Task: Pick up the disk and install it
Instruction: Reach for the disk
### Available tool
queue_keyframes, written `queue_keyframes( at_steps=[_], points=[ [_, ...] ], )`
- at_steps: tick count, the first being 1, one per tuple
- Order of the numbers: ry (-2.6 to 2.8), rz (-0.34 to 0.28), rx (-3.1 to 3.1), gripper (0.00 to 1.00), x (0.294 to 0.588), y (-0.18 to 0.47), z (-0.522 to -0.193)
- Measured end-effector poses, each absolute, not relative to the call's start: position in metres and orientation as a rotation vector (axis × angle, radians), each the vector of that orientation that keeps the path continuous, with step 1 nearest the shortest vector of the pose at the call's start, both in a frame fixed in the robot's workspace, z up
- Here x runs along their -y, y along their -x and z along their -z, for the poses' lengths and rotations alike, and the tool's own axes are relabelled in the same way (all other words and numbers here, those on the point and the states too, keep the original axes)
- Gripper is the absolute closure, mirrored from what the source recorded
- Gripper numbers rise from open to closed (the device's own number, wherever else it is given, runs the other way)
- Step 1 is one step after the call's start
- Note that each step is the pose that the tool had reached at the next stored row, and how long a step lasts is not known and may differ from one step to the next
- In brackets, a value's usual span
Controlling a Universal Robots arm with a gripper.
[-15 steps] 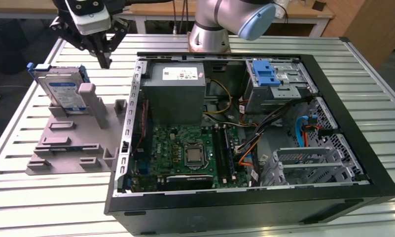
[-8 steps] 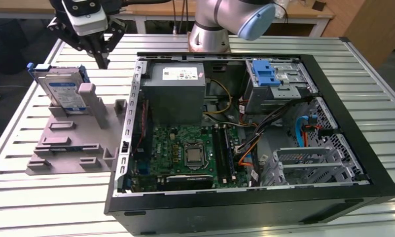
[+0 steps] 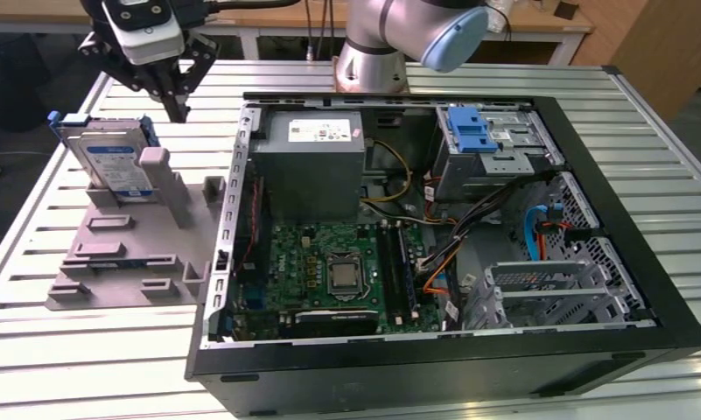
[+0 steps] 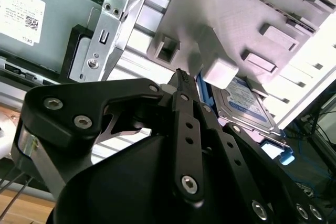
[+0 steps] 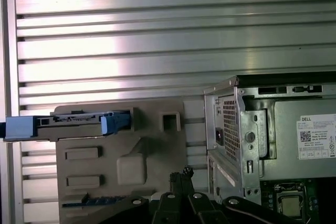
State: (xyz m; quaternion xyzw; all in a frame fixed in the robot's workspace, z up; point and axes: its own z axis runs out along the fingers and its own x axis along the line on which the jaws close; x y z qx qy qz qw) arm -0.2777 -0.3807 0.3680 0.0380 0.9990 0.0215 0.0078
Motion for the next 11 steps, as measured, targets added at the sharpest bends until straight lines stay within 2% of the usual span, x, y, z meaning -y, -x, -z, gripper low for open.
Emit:
queue_keyframes(
  at_steps=[11],
  points=[
    [-0.119,-0.067,-3.124,0.89,0.367,0.311,-0.365]
  ],
)
